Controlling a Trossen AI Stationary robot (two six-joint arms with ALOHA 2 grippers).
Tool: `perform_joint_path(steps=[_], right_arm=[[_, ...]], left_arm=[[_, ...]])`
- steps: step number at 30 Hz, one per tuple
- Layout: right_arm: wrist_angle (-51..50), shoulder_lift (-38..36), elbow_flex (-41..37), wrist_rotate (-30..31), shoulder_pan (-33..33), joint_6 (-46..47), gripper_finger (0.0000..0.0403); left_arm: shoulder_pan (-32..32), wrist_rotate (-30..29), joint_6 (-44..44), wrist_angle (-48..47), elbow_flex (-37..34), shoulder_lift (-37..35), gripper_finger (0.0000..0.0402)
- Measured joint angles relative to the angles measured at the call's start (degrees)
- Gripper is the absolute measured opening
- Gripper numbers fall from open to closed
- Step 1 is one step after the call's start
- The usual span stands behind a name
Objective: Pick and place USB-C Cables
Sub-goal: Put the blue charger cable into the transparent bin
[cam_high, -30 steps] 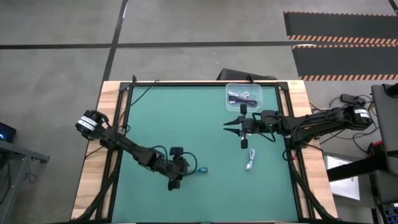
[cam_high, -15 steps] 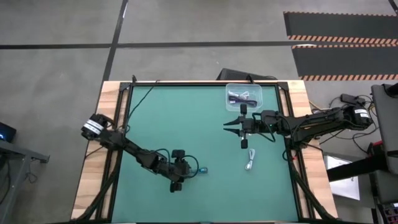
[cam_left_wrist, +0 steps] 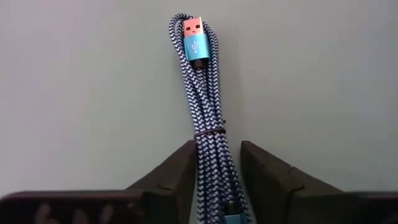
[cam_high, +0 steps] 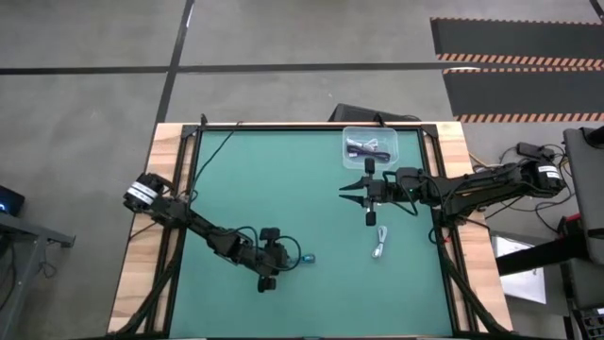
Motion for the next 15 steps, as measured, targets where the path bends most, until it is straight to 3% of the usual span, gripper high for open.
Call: perform_joint_path(steps=[9,15], right_arm=[[0.0,0.0,0.0,0.0,0.0,0.0,0.0068],[0.0,0.0,0.0,0.0,0.0,-0.1,0.0068]], left_arm=[[0.0,-0.2,-1.4,0.2,-0.5,-0.1,0.0023],[0.0,-0.8,-1.0,0.2,-0.7,-0.2,0.0020]])
